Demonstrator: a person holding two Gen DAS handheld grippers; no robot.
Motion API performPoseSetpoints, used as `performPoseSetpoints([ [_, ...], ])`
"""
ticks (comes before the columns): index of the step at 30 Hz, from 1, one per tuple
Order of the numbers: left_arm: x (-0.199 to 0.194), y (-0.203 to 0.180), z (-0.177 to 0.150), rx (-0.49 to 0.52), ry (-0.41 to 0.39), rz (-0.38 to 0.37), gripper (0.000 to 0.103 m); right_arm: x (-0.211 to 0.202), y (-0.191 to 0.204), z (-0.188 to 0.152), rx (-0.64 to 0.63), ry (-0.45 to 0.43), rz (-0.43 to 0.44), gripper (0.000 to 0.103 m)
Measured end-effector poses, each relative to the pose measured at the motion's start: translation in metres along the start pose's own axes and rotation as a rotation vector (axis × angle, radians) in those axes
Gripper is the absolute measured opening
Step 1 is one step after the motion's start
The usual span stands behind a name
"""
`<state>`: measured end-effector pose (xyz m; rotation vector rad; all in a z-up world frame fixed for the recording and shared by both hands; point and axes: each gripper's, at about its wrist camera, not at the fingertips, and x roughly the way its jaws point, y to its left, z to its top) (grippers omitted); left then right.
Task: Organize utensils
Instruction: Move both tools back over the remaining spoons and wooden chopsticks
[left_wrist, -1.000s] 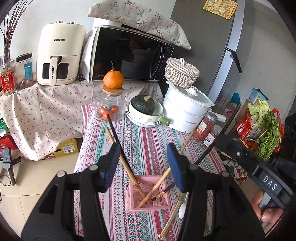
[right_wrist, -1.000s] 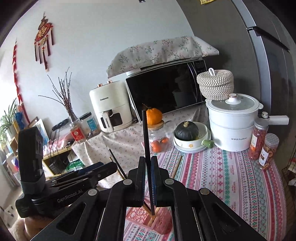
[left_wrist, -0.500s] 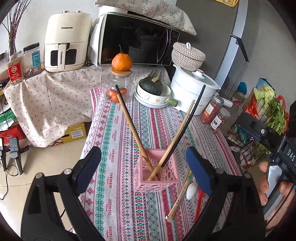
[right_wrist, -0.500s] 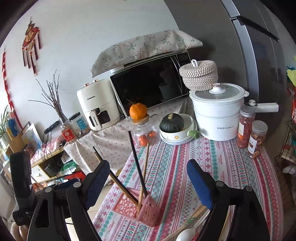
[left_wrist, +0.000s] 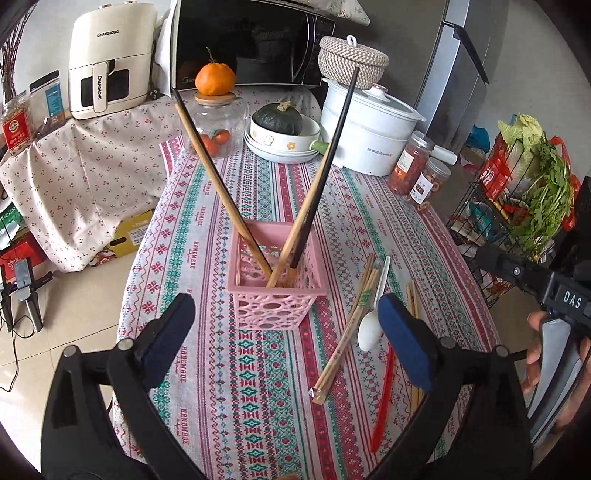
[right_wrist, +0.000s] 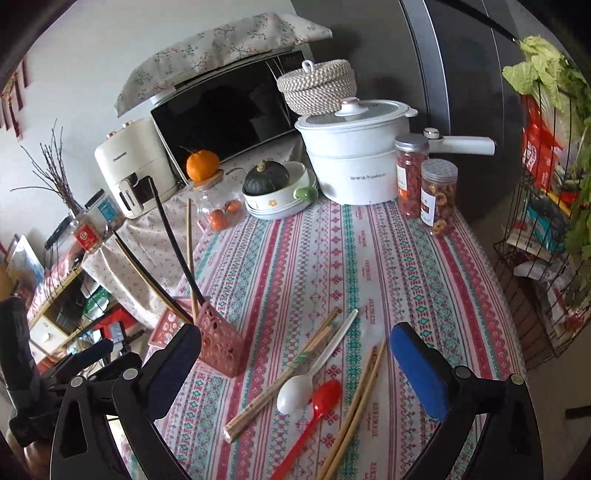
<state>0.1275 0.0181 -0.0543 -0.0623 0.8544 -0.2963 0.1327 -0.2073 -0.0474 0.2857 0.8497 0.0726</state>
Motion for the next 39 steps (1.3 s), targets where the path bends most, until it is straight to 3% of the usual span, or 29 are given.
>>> performPoseSetpoints([
  [9, 0.014, -0.034, -0.013, 0.089, 0.05, -0.005, 0.099, 0.019, -0.044, -0.025, 0.043, 0.184, -0.171, 0.103],
  [13, 0.02, -0.046, -0.017, 0.119, 0.069, -0.005, 0.099, 0.024, -0.061, -0.031, 0.058, 0.213, -0.228, 0.103],
  [17, 0.024, -0.054, -0.02, 0.146, 0.082, -0.001, 0.099, 0.037, -0.066, -0.035, -0.04, 0.263, -0.283, 0.103],
  [19, 0.028, -0.057, -0.021, 0.156, 0.089, 0.004, 0.099, 0.046, -0.071, -0.038, -0.05, 0.296, -0.27, 0.103],
  [23, 0.034, -0.062, -0.023, 0.167, 0.104, 0.017, 0.099, 0.058, -0.089, -0.04, 0.056, 0.337, -0.156, 0.103],
  [28, 0.038, -0.064, -0.022, 0.168, 0.113, 0.019, 0.099, 0.072, -0.102, -0.035, 0.127, 0.375, -0.121, 0.103],
  [31, 0.041, -0.065, -0.024, 0.179, 0.144, 0.008, 0.099, 0.078, -0.111, -0.033, 0.194, 0.354, -0.056, 0.103],
  [39, 0.04, -0.063, -0.029, 0.195, 0.185, -0.046, 0.099, 0.113, -0.093, -0.032, 0.111, 0.364, -0.164, 0.098],
])
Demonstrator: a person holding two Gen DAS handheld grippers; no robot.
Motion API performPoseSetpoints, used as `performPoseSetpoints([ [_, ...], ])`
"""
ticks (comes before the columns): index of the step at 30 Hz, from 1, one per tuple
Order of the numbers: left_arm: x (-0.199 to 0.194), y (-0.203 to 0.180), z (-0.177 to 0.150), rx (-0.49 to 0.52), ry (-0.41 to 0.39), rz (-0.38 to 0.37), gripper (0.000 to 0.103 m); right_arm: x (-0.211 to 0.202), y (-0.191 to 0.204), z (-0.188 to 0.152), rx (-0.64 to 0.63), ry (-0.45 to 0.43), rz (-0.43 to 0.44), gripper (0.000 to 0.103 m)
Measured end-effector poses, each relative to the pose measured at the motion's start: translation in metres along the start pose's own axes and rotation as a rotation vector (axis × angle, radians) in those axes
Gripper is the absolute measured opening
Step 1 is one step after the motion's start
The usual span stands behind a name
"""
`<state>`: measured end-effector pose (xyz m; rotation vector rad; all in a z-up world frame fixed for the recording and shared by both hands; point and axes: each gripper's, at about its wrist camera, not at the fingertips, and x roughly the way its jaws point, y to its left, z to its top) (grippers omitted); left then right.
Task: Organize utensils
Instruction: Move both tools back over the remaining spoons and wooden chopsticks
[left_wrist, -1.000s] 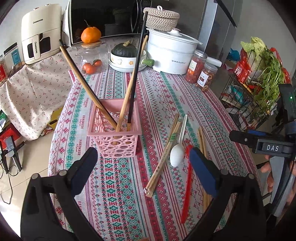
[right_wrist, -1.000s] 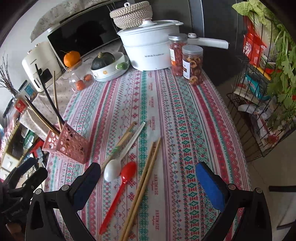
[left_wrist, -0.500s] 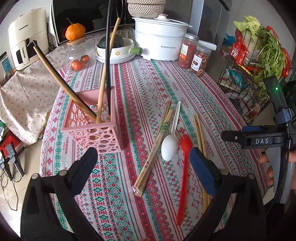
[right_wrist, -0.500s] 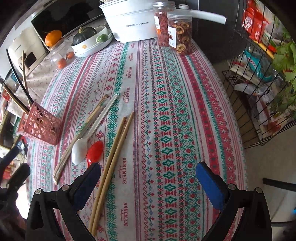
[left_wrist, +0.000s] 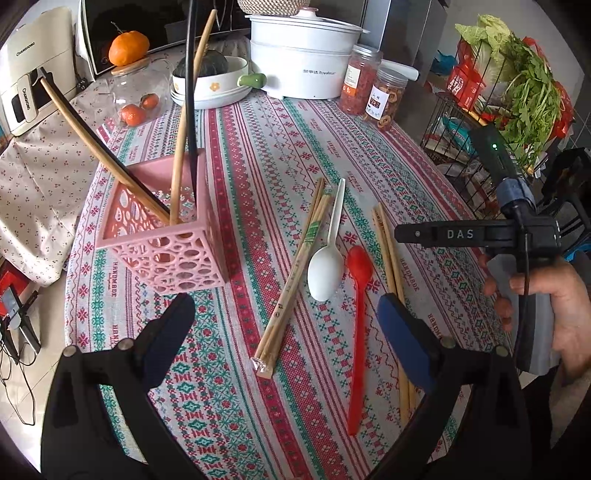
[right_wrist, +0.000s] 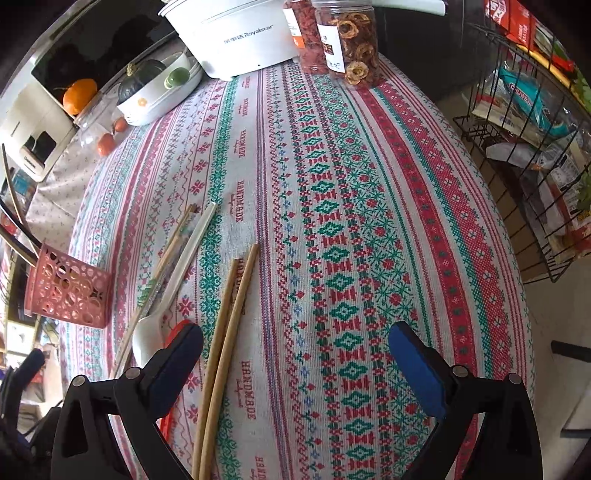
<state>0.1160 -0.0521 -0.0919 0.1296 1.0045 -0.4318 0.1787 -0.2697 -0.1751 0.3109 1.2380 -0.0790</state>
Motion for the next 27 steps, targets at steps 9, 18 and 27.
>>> performPoseSetpoints([
  [9, 0.002, 0.004, -0.003, -0.009, 0.014, -0.024, 0.099, 0.015, 0.024, -0.008, -0.137, -0.018, -0.18, 0.096],
  [18, 0.001, 0.004, -0.002, -0.005, 0.005, -0.032, 0.093, 0.009, 0.023, -0.021, -0.165, -0.009, -0.163, 0.088],
  [27, 0.014, -0.022, 0.002, 0.047, 0.042, -0.041, 0.056, -0.006, 0.029, -0.034, -0.204, -0.01, -0.092, 0.012],
])
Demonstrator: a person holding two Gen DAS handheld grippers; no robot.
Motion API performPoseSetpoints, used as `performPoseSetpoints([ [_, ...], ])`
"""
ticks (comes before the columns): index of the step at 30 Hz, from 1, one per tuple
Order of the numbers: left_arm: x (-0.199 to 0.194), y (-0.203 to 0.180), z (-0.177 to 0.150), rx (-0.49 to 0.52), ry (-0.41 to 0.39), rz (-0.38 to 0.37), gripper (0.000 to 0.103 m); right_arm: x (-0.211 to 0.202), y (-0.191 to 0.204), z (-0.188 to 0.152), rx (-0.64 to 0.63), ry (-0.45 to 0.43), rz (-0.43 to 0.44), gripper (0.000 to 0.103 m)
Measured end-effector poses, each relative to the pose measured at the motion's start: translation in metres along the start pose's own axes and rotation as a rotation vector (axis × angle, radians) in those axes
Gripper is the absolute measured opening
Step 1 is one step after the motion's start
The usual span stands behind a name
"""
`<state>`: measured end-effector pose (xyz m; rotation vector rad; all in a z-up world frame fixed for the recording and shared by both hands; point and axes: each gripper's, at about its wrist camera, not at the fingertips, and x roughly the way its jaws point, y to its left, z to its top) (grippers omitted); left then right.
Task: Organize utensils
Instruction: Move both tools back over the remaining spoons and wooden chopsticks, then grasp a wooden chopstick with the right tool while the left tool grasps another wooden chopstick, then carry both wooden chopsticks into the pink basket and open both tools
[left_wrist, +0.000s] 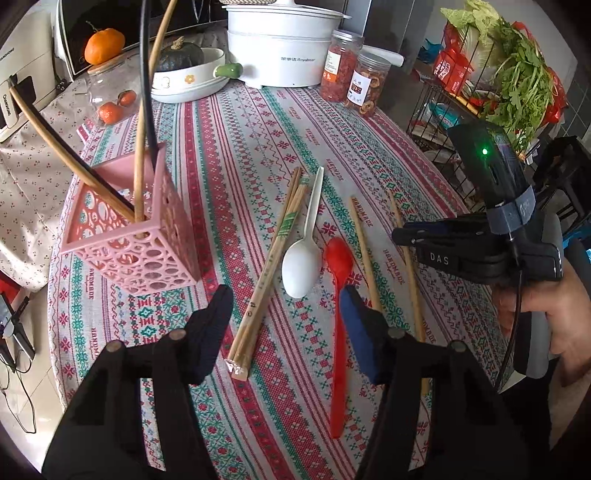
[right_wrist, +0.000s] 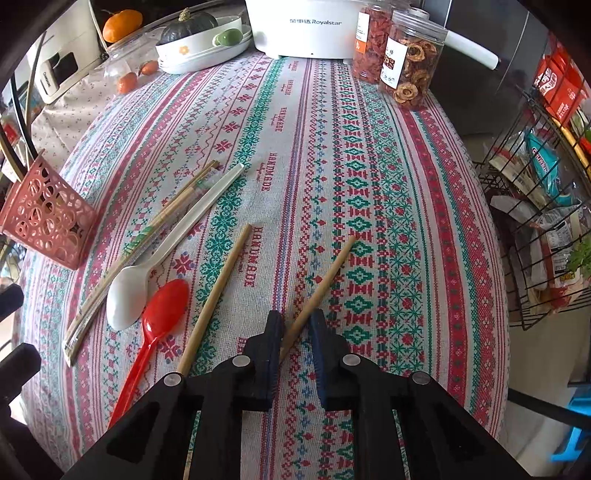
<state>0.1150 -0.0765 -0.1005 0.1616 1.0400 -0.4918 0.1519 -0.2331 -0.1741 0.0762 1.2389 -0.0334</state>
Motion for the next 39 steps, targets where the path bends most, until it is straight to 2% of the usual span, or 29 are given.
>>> performPoseSetpoints([
  [3, 0.004, -0.017, 0.004, 0.042, 0.011, -0.006, 0.046, 0.001, -0.016, 0.001, 0.042, 0.003, 0.039, 0.007],
  [7, 0.017, -0.037, 0.014, 0.057, 0.031, -0.027, 0.037, -0.014, -0.031, 0.006, 0.072, -0.024, 0.095, 0.006],
  [10, 0.037, -0.048, 0.026, 0.031, 0.071, -0.057, 0.027, -0.032, -0.044, 0.01, 0.094, -0.056, 0.14, 0.006],
  [12, 0.051, -0.054, 0.035, 0.006, 0.099, -0.067, 0.014, -0.04, -0.054, 0.013, 0.104, -0.075, 0.156, 0.006],
  [13, 0.059, -0.056, 0.04, -0.001, 0.111, -0.067, 0.011, -0.046, -0.059, 0.014, 0.11, -0.082, 0.163, 0.006],
  [19, 0.097, -0.064, 0.059, -0.02, 0.164, -0.033, 0.01, -0.06, -0.079, 0.015, 0.147, -0.096, 0.211, 0.006],
  [22, 0.111, -0.064, 0.061, -0.031, 0.208, -0.045, 0.01, -0.058, -0.082, 0.015, 0.15, -0.094, 0.216, 0.006],
  [23, 0.111, -0.065, 0.061, -0.032, 0.198, -0.046, 0.01, -0.057, -0.083, 0.015, 0.151, -0.093, 0.218, 0.006],
  [28, 0.112, -0.073, 0.06, 0.033, 0.206, -0.006, 0.007, -0.052, -0.084, 0.015, 0.153, -0.083, 0.223, 0.006],
  [30, 0.112, -0.073, 0.061, 0.021, 0.193, 0.002, 0.006, -0.052, -0.083, 0.015, 0.156, -0.082, 0.222, 0.006],
  [32, 0.102, -0.071, 0.058, 0.004, 0.147, -0.013, 0.006, -0.054, -0.083, 0.014, 0.16, -0.087, 0.222, 0.006],
  [39, 0.033, -0.071, 0.05, 0.087, -0.028, -0.011, 0.006, -0.076, -0.073, 0.01, 0.149, -0.152, 0.24, 0.006],
])
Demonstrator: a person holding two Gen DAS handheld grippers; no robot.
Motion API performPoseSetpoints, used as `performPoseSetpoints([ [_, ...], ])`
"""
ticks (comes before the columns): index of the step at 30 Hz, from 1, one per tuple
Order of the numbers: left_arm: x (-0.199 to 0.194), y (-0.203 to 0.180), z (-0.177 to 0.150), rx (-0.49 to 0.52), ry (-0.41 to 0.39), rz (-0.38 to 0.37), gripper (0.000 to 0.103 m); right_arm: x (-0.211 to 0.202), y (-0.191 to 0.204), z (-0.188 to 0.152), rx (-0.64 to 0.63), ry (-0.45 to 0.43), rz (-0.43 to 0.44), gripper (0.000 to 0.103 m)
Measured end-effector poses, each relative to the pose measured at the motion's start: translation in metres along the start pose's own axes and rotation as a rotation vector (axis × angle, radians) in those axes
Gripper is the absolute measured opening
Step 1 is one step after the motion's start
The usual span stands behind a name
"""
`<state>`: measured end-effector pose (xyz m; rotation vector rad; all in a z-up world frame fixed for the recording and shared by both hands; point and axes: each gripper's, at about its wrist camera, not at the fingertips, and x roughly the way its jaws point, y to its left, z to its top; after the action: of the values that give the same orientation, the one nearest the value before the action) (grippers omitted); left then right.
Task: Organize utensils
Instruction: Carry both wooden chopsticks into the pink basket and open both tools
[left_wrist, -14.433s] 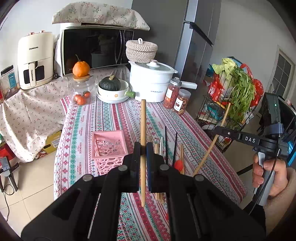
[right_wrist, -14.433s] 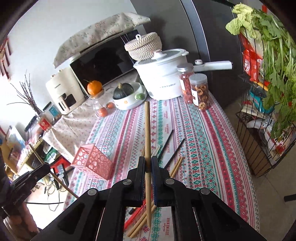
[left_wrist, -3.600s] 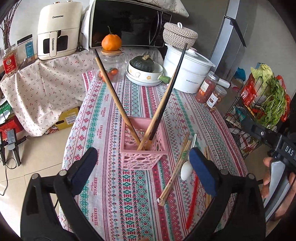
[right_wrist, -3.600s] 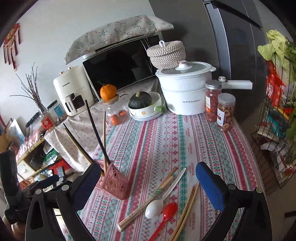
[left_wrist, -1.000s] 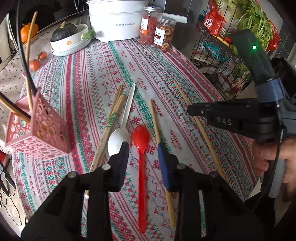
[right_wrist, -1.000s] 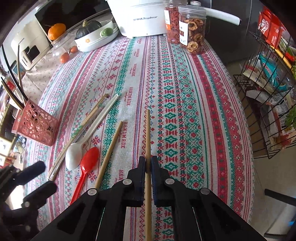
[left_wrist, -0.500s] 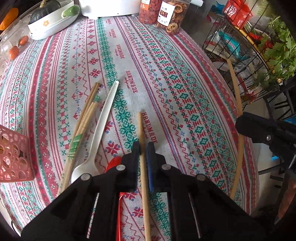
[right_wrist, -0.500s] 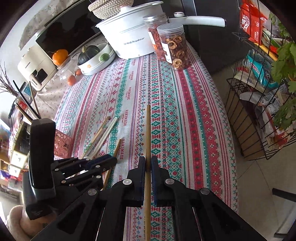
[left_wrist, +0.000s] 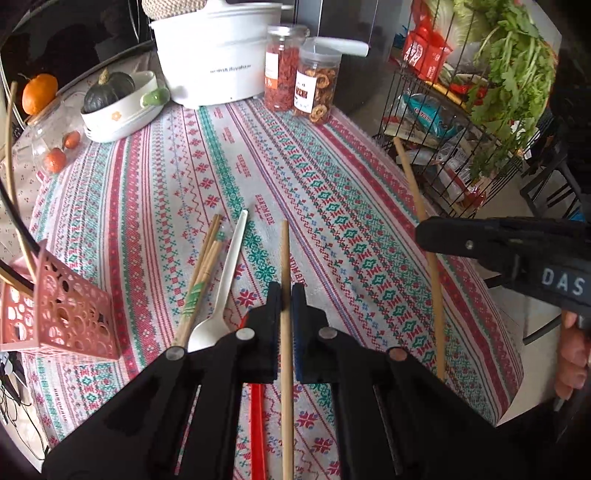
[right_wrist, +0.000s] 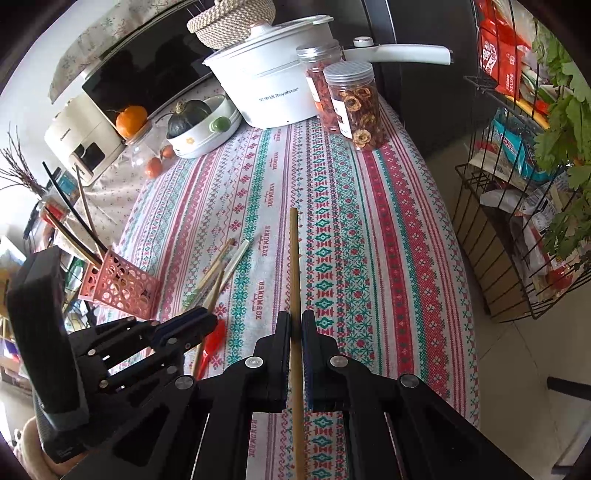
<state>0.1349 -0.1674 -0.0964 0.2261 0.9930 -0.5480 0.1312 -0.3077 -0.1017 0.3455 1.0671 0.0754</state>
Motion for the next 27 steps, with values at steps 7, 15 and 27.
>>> performPoseSetpoints([
  [7, -0.069, 0.019, -0.014, 0.03, -0.153, -0.012, 0.006, -0.022, 0.024, -0.006, -0.03, -0.07, 0.03, 0.006],
  [15, -0.121, 0.056, -0.036, -0.024, -0.304, -0.033, 0.006, -0.054, 0.06, -0.009, -0.104, -0.212, 0.056, 0.006],
  [27, -0.197, 0.108, -0.042, -0.131, -0.522, -0.016, 0.006, -0.087, 0.109, 0.006, -0.174, -0.387, 0.139, 0.006],
])
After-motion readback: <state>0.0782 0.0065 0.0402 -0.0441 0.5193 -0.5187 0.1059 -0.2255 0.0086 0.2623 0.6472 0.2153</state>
